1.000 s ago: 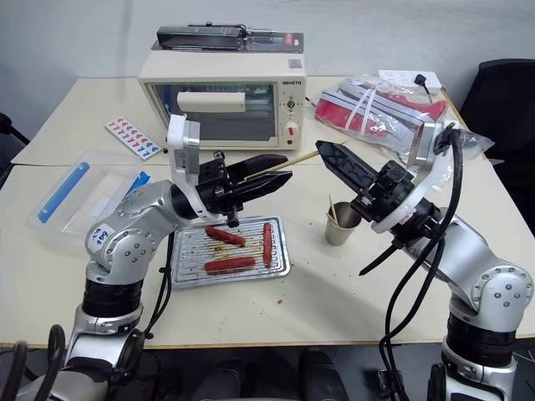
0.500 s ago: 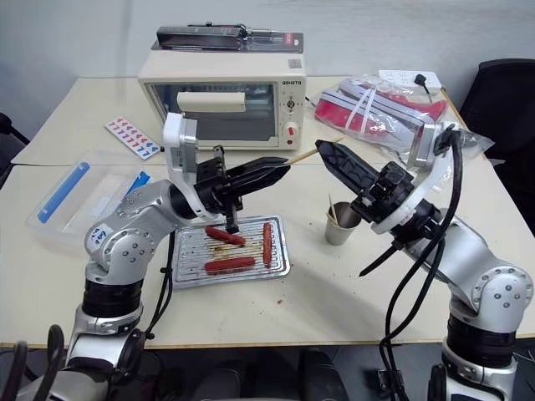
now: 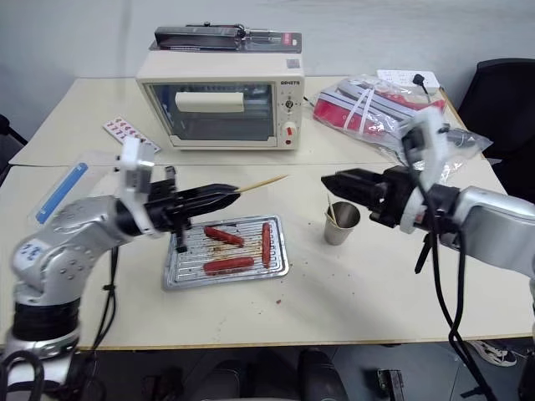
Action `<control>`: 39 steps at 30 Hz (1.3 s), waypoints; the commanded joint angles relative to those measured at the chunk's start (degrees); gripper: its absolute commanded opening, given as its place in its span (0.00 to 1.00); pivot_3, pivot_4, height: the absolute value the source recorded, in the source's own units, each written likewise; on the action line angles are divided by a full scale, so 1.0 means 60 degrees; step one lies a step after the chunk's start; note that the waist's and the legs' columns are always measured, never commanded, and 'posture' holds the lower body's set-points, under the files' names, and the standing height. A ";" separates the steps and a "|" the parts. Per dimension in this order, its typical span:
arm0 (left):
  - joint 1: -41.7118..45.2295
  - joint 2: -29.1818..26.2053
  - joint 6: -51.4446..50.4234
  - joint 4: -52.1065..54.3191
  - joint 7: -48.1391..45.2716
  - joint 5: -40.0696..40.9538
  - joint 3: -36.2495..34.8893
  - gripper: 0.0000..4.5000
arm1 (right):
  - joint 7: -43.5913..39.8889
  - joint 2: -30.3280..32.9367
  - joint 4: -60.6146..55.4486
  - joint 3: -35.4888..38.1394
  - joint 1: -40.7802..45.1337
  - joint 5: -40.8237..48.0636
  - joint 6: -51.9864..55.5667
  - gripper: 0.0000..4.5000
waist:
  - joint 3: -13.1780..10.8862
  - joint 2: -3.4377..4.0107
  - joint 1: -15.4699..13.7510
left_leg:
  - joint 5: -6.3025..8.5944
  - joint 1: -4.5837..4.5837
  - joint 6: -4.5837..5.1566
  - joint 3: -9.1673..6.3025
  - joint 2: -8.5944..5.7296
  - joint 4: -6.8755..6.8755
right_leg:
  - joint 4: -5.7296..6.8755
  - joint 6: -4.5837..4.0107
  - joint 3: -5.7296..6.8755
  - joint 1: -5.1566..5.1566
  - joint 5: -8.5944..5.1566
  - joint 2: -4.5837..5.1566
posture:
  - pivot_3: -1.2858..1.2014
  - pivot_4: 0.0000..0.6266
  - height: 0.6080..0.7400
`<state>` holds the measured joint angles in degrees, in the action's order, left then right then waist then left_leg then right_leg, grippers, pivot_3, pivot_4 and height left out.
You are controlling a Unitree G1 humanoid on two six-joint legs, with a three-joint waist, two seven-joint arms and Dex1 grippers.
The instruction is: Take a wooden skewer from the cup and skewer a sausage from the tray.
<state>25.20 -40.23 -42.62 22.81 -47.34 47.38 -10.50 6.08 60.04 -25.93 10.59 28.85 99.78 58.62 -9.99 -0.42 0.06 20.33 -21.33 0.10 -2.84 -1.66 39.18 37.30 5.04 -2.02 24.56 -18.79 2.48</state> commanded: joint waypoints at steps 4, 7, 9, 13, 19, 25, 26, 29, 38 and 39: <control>-0.1576 -0.2003 0.0099 -0.0114 -0.1367 -0.0033 -0.1876 0.00 | 0.0397 0.0137 -0.1653 -0.1287 0.0394 -0.0512 0.0348 0.76 | 0.0000 0.0001 0.0003 | 0.0000 -0.0004 0.0000 -0.0003 0.0000 -0.0010 | -0.0019 -0.0001 0.0004 0.0001 0.0000 0.0002 | 0.52 0.24 1.00; -0.1902 -0.2321 0.0244 -0.0299 -0.1504 -0.0139 -0.2203 0.00 | 0.0919 -0.0349 -0.1764 -0.2034 0.0212 -0.0787 0.0284 0.76 | 0.0000 0.0000 -0.0005 | 0.0001 -0.0004 0.0000 -0.0009 0.0001 -0.0013 | -0.0031 -0.0001 0.0010 -0.0003 -0.0001 0.0005 | 0.52 0.24 1.00; -0.1934 -0.2348 0.0283 -0.0341 -0.1480 -0.0161 -0.2248 0.00 | 0.1439 -0.0773 -0.1561 -0.2424 0.0155 -0.0732 0.0121 0.76 | 0.0001 -0.0003 -0.0029 | 0.0002 -0.0003 0.0003 -0.0011 -0.0001 -0.0011 | -0.0039 -0.0003 0.0014 -0.0013 0.0001 0.0011 | 0.52 0.24 1.00; -0.1997 -0.2436 0.0343 -0.0374 -0.1465 -0.0212 -0.2269 0.00 | 0.1763 -0.1775 -0.1110 -0.3292 0.0699 -0.1665 0.0325 0.76 | 0.0001 -0.0003 0.0009 | 0.0002 -0.0004 0.0004 -0.0010 -0.0004 -0.0011 | -0.0039 -0.0005 0.0013 -0.0010 0.0005 0.0014 | 0.52 0.24 1.00; -0.2275 -0.2539 0.0457 -0.0460 -0.1525 -0.0310 -0.2448 0.00 | 0.2201 -0.3191 -0.0589 -0.4212 0.1160 -0.2911 0.0850 0.76 | 0.0001 -0.0002 0.0074 | 0.0000 -0.0005 0.0001 -0.0008 -0.0002 -0.0031 | -0.0039 -0.0007 0.0013 0.0006 0.0003 0.0010 | 0.52 0.24 1.00; -0.2354 -0.2524 0.0510 -0.0395 -0.1466 -0.0344 -0.2513 0.00 | 0.1395 -0.4222 -0.0080 -0.4946 0.1683 -0.4695 0.1267 0.76 | 0.0001 -0.0002 0.0070 | 0.0001 -0.0013 0.0002 -0.0007 -0.0004 -0.0022 | -0.0040 -0.0008 0.0013 0.0007 0.0004 0.0011 | 0.52 0.24 1.00; -0.2319 -0.2529 0.0507 -0.0395 -0.1439 -0.0344 -0.2511 0.00 | 0.1227 -0.4388 -0.0020 -0.5087 0.1689 -0.5015 0.1296 0.76 | 0.0000 -0.0002 0.0070 | 0.0001 -0.0012 0.0002 -0.0008 -0.0004 -0.0022 | -0.0036 -0.0008 0.0013 0.0008 0.0005 0.0011 | 0.52 0.24 1.00; -0.2247 -0.2568 0.0526 -0.0413 -0.1432 -0.0365 -0.2510 0.00 | 0.0702 -0.4801 0.0147 -0.5334 0.1692 -0.5851 0.1382 0.76 | 0.0001 -0.0002 0.0074 | 0.0000 -0.0012 0.0000 -0.0009 -0.0004 -0.0030 | -0.0034 -0.0008 0.0015 0.0015 0.0004 0.0009 | 0.52 0.24 1.00; -0.2247 -0.2638 0.0566 -0.0420 -0.1445 -0.0402 -0.2587 0.00 | -0.0561 -0.5788 0.0720 -0.5541 0.1716 -0.7910 0.1509 0.76 | 0.0001 -0.0002 0.0202 | 0.0001 -0.0015 0.0001 -0.0007 -0.0009 -0.0029 | -0.0028 -0.0008 0.0014 0.0020 0.0004 0.0010 | 0.52 0.24 1.00; -0.2243 -0.2645 0.0569 -0.0419 -0.1440 -0.0400 -0.2591 0.00 | -0.0667 -0.5841 0.0745 -0.5543 0.1706 -0.8120 0.1519 0.76 | 0.0001 -0.0002 0.0234 | 0.0001 -0.0015 0.0000 -0.0007 -0.0009 -0.0029 | -0.0027 -0.0009 0.0014 0.0021 0.0004 0.0010 | 0.52 0.24 1.00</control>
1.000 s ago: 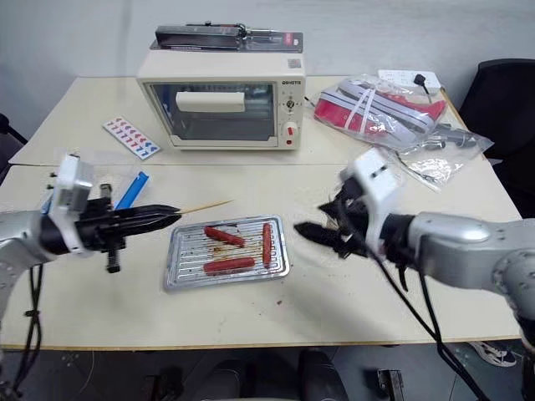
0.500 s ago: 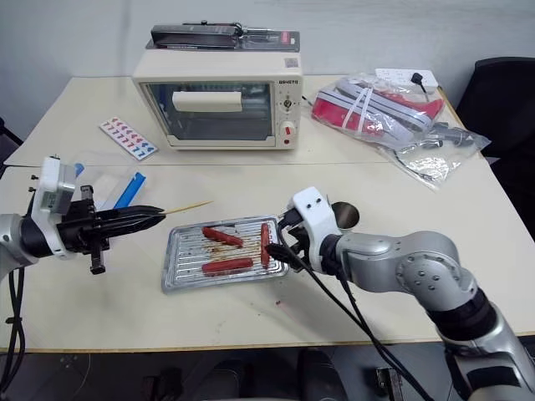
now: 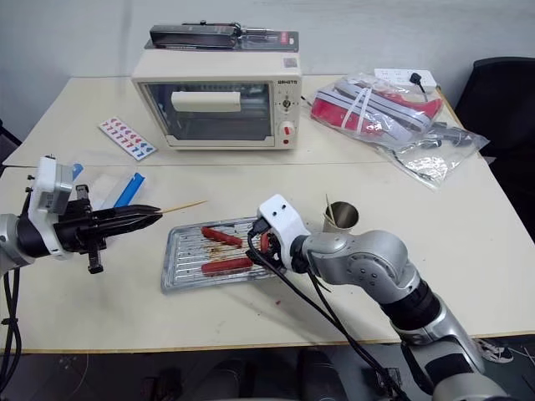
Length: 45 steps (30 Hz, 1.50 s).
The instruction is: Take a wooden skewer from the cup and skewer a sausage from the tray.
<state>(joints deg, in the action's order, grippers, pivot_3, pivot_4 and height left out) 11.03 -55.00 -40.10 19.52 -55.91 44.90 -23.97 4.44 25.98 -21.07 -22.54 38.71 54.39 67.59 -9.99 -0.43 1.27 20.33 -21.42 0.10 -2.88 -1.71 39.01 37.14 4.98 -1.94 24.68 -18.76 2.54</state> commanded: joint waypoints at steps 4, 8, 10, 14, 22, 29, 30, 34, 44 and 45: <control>0.0121 -0.0206 0.0176 0.0102 -0.0015 0.0008 -0.0377 0.00 | -0.0721 -0.0371 -0.0013 0.0075 -0.0016 -0.1209 0.0112 0.76 | 0.0000 0.0000 0.0057 | 0.0000 0.0000 0.0000 0.0000 -0.0001 -0.0001 | 0.0002 0.0000 0.0000 0.0001 0.0000 0.0000 | 0.52 0.24 1.00; 0.0133 -0.0146 0.0219 0.0111 0.0032 -0.0033 -0.0303 0.00 | -0.1009 -0.0602 0.0196 0.0093 -0.0044 -0.1906 0.0083 0.76 | 0.0000 0.0000 0.0080 | 0.0001 0.0000 -0.0003 0.0002 -0.0002 -0.0004 | 0.0031 0.0000 -0.0002 0.0010 0.0000 0.0000 | 0.52 0.24 1.00; 0.0174 -0.0094 0.0227 0.0156 0.0095 -0.0036 -0.0240 0.00 | -0.1175 -0.0709 0.0366 0.0036 -0.0121 -0.2300 -0.0002 0.76 | 0.0000 0.0000 0.0077 | 0.0000 0.0000 -0.0003 0.0002 -0.0002 -0.0003 | 0.0049 0.0000 -0.0002 0.0013 0.0000 0.0000 | 0.52 0.24 1.00; 0.0263 -0.0092 0.0271 0.0073 0.0092 -0.0066 -0.0202 0.00 | -0.1512 -0.0901 0.0526 -0.0012 -0.0283 -0.2865 -0.0094 0.76 | 0.0000 0.0000 0.0072 | 0.0000 0.0000 -0.0004 0.0002 -0.0006 -0.0001 | 0.0051 0.0000 -0.0003 0.0011 0.0000 0.0000 | 0.52 0.24 1.00; 0.0376 -0.0048 0.0313 0.0037 0.0149 -0.0070 -0.0131 0.00 | -0.2105 -0.1052 0.0660 -0.0004 -0.0601 -0.3869 -0.0299 0.47 | 0.0000 0.0000 0.0072 | 0.0000 0.0001 -0.0004 0.0002 -0.0010 0.0001 | 0.0056 0.0000 -0.0004 0.0010 0.0000 0.0001 | 0.52 0.24 1.00; 0.0403 -0.0037 0.0359 0.0004 0.0129 -0.0079 -0.0107 0.00 | -0.2570 -0.0970 0.0439 0.0027 -0.0774 -0.4383 -0.0246 0.35 | 0.0000 0.0000 0.0071 | 0.0000 0.0003 -0.0005 0.0002 -0.0010 0.0001 | 0.0059 0.0000 -0.0004 0.0010 0.0000 0.0001 | 0.52 0.24 1.00; 0.0405 -0.0038 0.0366 0.0002 0.0123 -0.0077 -0.0103 0.00 | -0.2625 -0.0962 0.0409 0.0021 -0.0800 -0.4435 -0.0239 0.35 | 0.0001 0.0000 0.0071 | 0.0000 0.0002 -0.0005 0.0002 -0.0011 0.0002 | 0.0059 0.0000 -0.0004 0.0010 0.0000 0.0001 | 0.52 0.24 1.00; 0.0413 -0.0039 0.0439 -0.0059 0.0081 -0.0112 -0.0064 0.00 | -0.2837 -0.0948 0.0339 -0.0014 -0.0953 -0.4670 -0.0256 0.35 | 0.0001 -0.0001 0.0067 | 0.0000 0.0003 -0.0005 0.0002 -0.0012 0.0002 | 0.0060 0.0000 -0.0004 0.0009 0.0000 0.0002 | 0.52 0.24 1.00; 0.0485 -0.0042 0.0508 -0.0125 0.0088 -0.0143 0.0004 0.00 | -0.3420 -0.0419 -0.0003 -0.0492 -0.1127 -0.5577 -0.0640 0.35 | 0.0002 -0.0002 0.0055 | 0.0000 0.0007 -0.0005 0.0001 -0.0016 0.0004 | 0.0057 0.0000 -0.0004 0.0006 0.0000 0.0005 | 0.52 0.24 1.00; 0.0491 -0.0040 0.0511 -0.0129 0.0090 -0.0144 0.0006 0.00 | -0.3461 -0.0422 -0.0017 -0.0510 -0.1151 -0.5640 -0.0659 0.35 | 0.0002 -0.0003 0.0055 | -0.0001 0.0008 -0.0005 0.0001 -0.0016 0.0004 | 0.0056 0.0000 -0.0004 0.0006 0.0000 0.0004 | 0.52 0.24 1.00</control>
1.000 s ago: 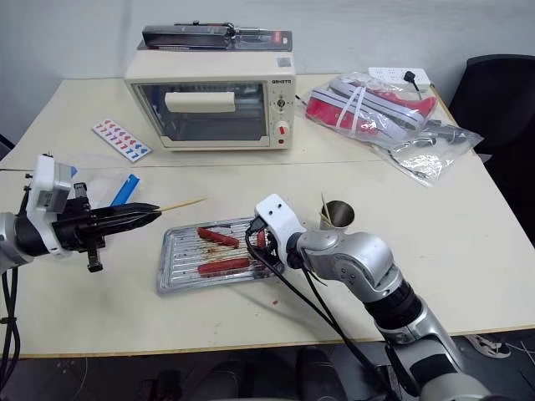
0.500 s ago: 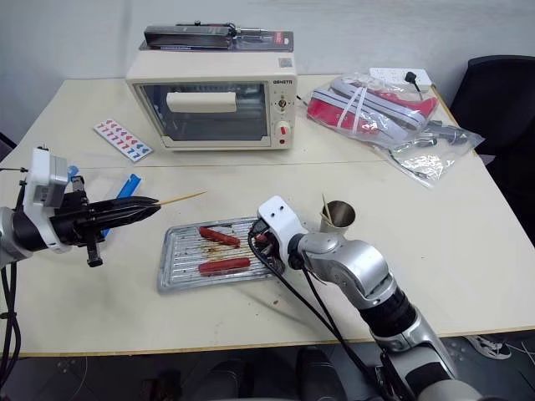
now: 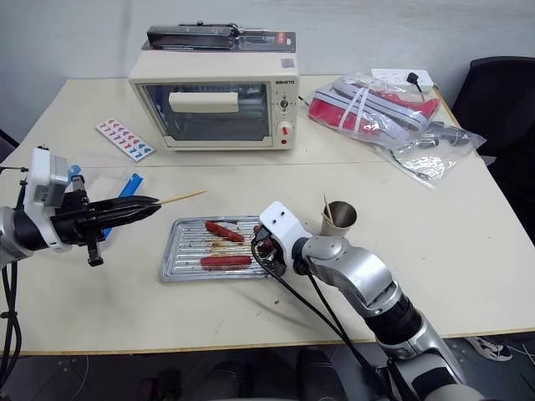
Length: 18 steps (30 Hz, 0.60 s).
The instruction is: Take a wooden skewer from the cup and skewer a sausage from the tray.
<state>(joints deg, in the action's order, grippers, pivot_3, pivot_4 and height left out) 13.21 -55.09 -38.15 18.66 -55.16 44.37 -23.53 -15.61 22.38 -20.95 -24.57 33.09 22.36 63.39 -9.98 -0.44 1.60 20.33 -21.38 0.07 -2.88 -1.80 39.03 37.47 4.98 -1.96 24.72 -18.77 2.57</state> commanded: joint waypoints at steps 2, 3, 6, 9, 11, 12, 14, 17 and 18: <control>0.0149 -0.0021 0.0198 -0.0007 -0.0034 -0.0065 -0.0050 0.00 | -0.0210 0.0162 -0.0030 -0.0199 -0.0237 -0.0435 -0.0028 0.35 | 0.0000 0.0000 0.0002 | 0.0000 0.0001 0.0000 0.0000 0.0000 0.0000 | 0.0000 0.0000 -0.0001 0.0000 0.0000 0.0000 | 0.52 0.24 1.00; 0.0165 -0.0018 0.0203 -0.0019 -0.0032 -0.0069 -0.0039 0.00 | -0.0254 0.0146 -0.0011 -0.0197 -0.0236 -0.0488 -0.0059 0.35 | 0.0000 0.0000 0.0002 | 0.0000 0.0001 0.0000 0.0000 0.0000 0.0000 | 0.0001 0.0000 -0.0001 0.0000 0.0000 0.0000 | 0.52 0.24 1.00; 0.0197 -0.0009 0.0225 -0.0041 -0.0027 -0.0071 -0.0014 0.00 | -0.0354 0.0103 0.0017 -0.0171 -0.0251 -0.0629 -0.0119 0.24 | 0.0000 0.0000 0.0004 | 0.0000 0.0002 -0.0001 0.0000 -0.0001 0.0000 | 0.0003 0.0000 -0.0001 -0.0001 0.0000 0.0000 | 0.52 0.24 1.00; 0.0250 0.0001 0.0252 -0.0090 -0.0029 -0.0079 0.0026 0.00 | -0.0448 0.0102 -0.0016 -0.0164 -0.0241 -0.0730 -0.0130 0.07 | 0.0000 0.0000 0.0004 | -0.0002 0.0005 -0.0003 0.0000 -0.0001 0.0001 | 0.0002 0.0000 -0.0002 -0.0002 0.0000 0.0000 | 0.52 0.24 1.00; 0.0297 0.0006 0.0266 -0.0129 -0.0033 -0.0084 0.0062 0.00 | -0.0512 0.0111 -0.0049 -0.0114 -0.0228 -0.0761 -0.0095 0.07 | 0.0000 -0.0001 -0.0003 | -0.0003 0.0008 -0.0005 0.0000 -0.0001 0.0001 | 0.0000 0.0000 -0.0003 -0.0003 0.0000 0.0000 | 0.52 0.24 1.00; 0.0328 0.0007 0.0278 -0.0156 -0.0037 -0.0090 0.0091 0.00 | -0.0553 0.0119 -0.0052 -0.0085 -0.0218 -0.0779 -0.0083 0.07 | 0.0000 -0.0001 -0.0001 | -0.0003 0.0009 -0.0005 0.0000 -0.0002 0.0001 | -0.0001 0.0000 -0.0002 -0.0004 0.0000 0.0000 | 0.52 0.24 1.00; 0.0378 0.0013 0.0311 -0.0182 -0.0073 -0.0101 0.0167 0.00 | -0.0651 0.0172 -0.0093 -0.0009 -0.0212 -0.0784 -0.0052 0.07 | 0.0000 -0.0001 0.0000 | -0.0003 0.0009 -0.0005 0.0000 -0.0002 0.0002 | 0.0001 0.0000 -0.0003 -0.0004 0.0000 0.0001 | 0.52 0.24 1.00; 0.0540 0.0002 0.0392 -0.0235 -0.0215 -0.0140 0.0379 0.00 | -0.0895 0.0325 -0.0197 0.0161 -0.0084 -0.0692 0.0048 0.07 | 0.0000 -0.0001 -0.0007 | -0.0003 0.0009 -0.0005 0.0000 -0.0003 0.0002 | 0.0003 0.0000 -0.0002 -0.0004 0.0000 0.0001 | 0.52 0.24 1.00; 0.0652 -0.0005 0.0413 -0.0293 -0.0271 -0.0164 0.0475 0.00 | -0.1013 0.0350 -0.0188 0.0267 0.0033 -0.0614 0.0117 0.07 | 0.0000 -0.0001 -0.0006 | -0.0003 0.0009 -0.0005 0.0000 -0.0005 0.0002 | 0.0003 0.0000 -0.0002 -0.0004 0.0000 0.0002 | 0.52 0.24 1.00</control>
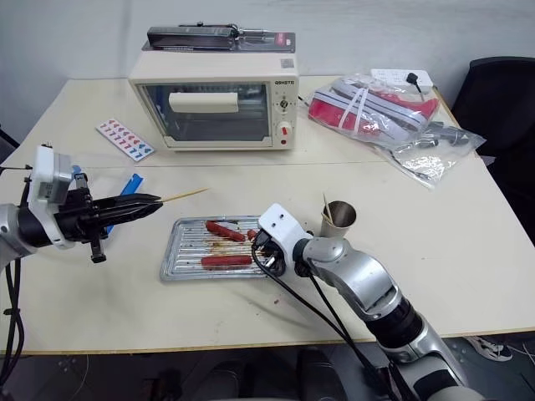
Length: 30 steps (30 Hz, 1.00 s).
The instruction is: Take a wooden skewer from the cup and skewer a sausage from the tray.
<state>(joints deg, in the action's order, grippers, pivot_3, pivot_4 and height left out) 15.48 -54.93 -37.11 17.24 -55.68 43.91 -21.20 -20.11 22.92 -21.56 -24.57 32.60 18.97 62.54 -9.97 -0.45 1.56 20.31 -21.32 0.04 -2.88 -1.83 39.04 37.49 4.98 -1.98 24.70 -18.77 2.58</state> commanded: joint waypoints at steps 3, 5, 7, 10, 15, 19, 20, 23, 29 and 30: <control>0.0796 -0.0169 0.0286 -0.0297 -0.0652 -0.0152 0.0561 0.00 | -0.1240 0.0512 -0.0171 0.1334 0.1234 0.1015 0.1291 0.07 | -0.0003 0.0003 0.0000 | 0.0000 -0.0001 0.0000 -0.0001 -0.0003 0.0002 | -0.0001 0.0000 0.0001 0.0000 0.0000 0.0002 | 0.52 0.24 1.00; 0.1101 -0.0315 0.0277 -0.0482 -0.1086 -0.0178 0.0809 0.00 | -0.2185 0.0957 -0.0224 0.1923 0.2122 0.1904 0.2082 0.07 | -0.0005 0.0005 0.0006 | -0.0002 -0.0007 0.0003 0.0002 -0.0007 0.0008 | 0.0002 0.0000 -0.0002 0.0008 0.0000 0.0004 | 0.52 0.24 1.00; 0.1385 -0.0430 0.0283 -0.0709 -0.1460 -0.0253 0.1008 0.00 | -0.2867 0.1350 -0.0106 0.2262 0.2832 0.2509 0.2593 0.07 | -0.0007 0.0010 0.0013 | -0.0002 -0.0010 0.0003 0.0000 -0.0006 0.0003 | 0.0003 0.0000 0.0002 0.0017 0.0000 0.0004 | 0.52 0.24 1.00; 0.1872 -0.0599 0.0395 -0.1100 -0.1986 -0.0443 0.1352 0.00 | -0.4115 0.2246 0.0235 0.2521 0.4087 0.3362 0.3192 0.07 | -0.0005 0.0007 0.0038 | 0.0001 -0.0012 -0.0001 -0.0003 0.0003 -0.0022 | 0.0012 -0.0009 0.0009 0.0028 -0.0005 -0.0002 | 0.52 0.24 1.00; 0.2414 -0.0727 0.0354 -0.1403 -0.2747 -0.0492 0.1703 0.00 | -0.6389 0.3800 0.0961 0.2241 0.5576 0.4185 0.3081 0.07 | -0.0009 0.0012 0.0035 | 0.0001 -0.0111 0.0002 0.0014 -0.0003 0.0015 | 0.0043 -0.0007 0.0007 0.0134 -0.0004 0.0008 | 0.52 0.24 1.00; 0.2633 -0.0728 0.0287 -0.1343 -0.3101 -0.0495 0.1887 0.00 | -0.7627 0.4662 0.1171 0.1687 0.5886 0.4163 0.2545 0.07 | -0.0009 0.0010 0.0020 | 0.0001 -0.0132 0.0003 0.0012 -0.0002 0.0021 | 0.0042 -0.0007 0.0009 0.0149 -0.0004 0.0008 | 0.52 0.24 1.00; 0.2666 -0.0690 0.0290 -0.1288 -0.3139 -0.0509 0.1939 0.00 | -0.7830 0.4777 0.1165 0.1585 0.5908 0.4146 0.2437 0.07 | -0.0009 0.0011 0.0019 | 0.0002 -0.0135 0.0004 0.0012 -0.0003 0.0024 | 0.0042 -0.0007 0.0009 0.0149 -0.0004 0.0009 | 0.52 0.24 1.00; 0.2826 -0.0576 0.0232 -0.1165 -0.3162 -0.0493 0.2056 0.00 | -0.8293 0.4976 0.1110 0.1402 0.5955 0.4138 0.2211 0.07 | -0.0009 0.0011 0.0027 | 0.0002 -0.0134 0.0004 0.0016 -0.0003 0.0027 | 0.0047 -0.0006 0.0005 0.0150 -0.0003 0.0009 | 0.52 0.24 1.00; 0.3244 -0.0382 0.0040 -0.0948 -0.3161 -0.0378 0.2296 0.00 | -0.8515 0.4934 0.1051 0.1379 0.5969 0.4221 0.2287 0.07 | -0.0009 0.0011 0.0001 | -0.0001 -0.0140 0.0001 0.0014 -0.0003 0.0035 | 0.0058 -0.0006 0.0007 0.0156 -0.0003 0.0009 | 0.52 0.24 1.00; 0.3288 -0.0355 0.0017 -0.0911 -0.3176 -0.0378 0.2326 0.00 | -0.8525 0.4926 0.1021 0.1398 0.5950 0.4246 0.2307 0.07 | -0.0009 0.0011 0.0003 | 0.0000 -0.0140 0.0001 0.0014 -0.0003 0.0035 | 0.0058 -0.0006 0.0006 0.0157 -0.0003 0.0009 | 0.52 0.24 1.00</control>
<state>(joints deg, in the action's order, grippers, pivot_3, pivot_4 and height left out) 33.83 -57.32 -36.81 9.96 -74.35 40.60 -7.47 -70.59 51.85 -13.99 -17.55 66.91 43.49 76.35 -10.03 -0.38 1.58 20.31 -22.16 0.05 -2.79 -1.85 39.25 37.83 4.95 -1.94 25.64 -18.78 2.64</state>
